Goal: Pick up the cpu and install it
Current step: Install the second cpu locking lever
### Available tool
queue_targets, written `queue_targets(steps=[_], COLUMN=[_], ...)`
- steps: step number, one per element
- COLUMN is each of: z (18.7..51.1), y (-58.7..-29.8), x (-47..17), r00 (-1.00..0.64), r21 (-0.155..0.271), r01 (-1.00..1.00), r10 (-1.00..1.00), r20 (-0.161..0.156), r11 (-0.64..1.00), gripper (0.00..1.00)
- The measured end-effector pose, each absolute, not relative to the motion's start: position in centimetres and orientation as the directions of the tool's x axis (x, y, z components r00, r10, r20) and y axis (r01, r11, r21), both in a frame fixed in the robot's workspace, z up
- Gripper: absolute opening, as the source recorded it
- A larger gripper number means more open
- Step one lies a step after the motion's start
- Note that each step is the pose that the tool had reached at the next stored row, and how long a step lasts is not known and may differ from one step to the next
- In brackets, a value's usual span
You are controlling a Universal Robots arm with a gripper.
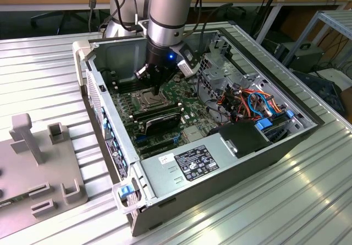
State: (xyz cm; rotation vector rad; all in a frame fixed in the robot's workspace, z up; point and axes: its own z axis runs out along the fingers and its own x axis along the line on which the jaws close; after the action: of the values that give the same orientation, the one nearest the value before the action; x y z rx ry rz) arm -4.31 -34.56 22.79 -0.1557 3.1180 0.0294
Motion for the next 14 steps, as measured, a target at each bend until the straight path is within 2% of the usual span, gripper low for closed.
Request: queue_targets(steps=[14], z=[22.87], y=[-34.57], x=[-4.37], r00=[-0.995], r21=[0.018], r01=[-0.100], r10=[-0.099], r20=[-0.020], r11=[0.995], gripper=[0.11])
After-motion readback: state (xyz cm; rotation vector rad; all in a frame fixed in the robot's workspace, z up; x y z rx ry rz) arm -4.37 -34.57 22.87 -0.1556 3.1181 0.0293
